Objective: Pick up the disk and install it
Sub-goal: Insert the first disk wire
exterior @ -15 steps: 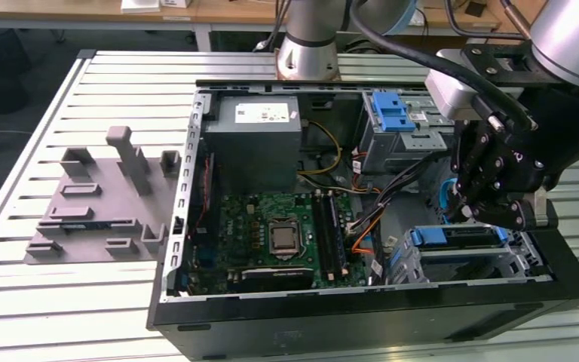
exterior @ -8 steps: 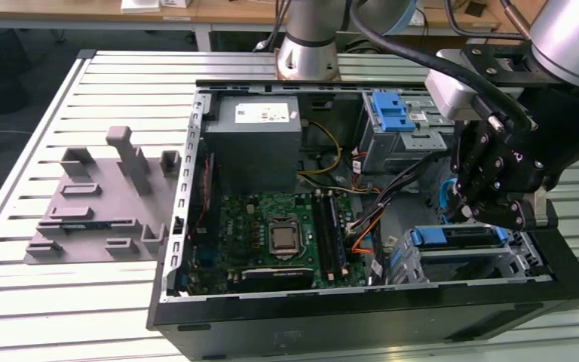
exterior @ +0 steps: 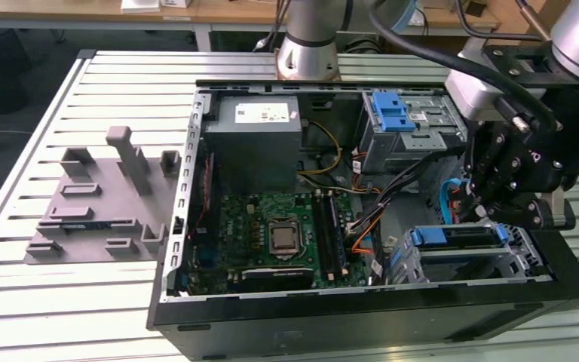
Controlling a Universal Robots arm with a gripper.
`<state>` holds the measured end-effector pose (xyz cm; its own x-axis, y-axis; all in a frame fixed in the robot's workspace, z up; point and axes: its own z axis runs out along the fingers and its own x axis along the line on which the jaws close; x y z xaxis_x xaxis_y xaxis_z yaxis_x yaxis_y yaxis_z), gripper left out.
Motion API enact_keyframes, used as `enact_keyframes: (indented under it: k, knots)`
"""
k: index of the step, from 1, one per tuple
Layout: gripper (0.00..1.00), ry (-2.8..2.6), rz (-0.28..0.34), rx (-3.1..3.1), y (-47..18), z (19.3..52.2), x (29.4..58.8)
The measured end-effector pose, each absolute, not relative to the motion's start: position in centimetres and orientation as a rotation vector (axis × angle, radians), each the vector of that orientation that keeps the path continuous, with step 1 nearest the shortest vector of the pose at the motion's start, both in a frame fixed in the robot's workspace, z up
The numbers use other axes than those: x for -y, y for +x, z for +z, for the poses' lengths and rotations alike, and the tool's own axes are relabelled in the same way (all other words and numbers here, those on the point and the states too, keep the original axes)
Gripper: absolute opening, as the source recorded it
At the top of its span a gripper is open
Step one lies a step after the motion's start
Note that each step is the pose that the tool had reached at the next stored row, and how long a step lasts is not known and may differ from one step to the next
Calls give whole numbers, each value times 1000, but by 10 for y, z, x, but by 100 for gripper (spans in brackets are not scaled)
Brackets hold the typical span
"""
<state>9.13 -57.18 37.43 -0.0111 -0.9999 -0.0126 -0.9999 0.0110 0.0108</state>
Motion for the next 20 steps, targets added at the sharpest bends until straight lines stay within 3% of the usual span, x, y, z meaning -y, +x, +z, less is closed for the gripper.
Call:
enact_keyframes:
  k: [10,20]
  knots:
    - [11,-2208,26,-2233,130,374,569]
    - [11,-2208,26,-2233,135,373,544]
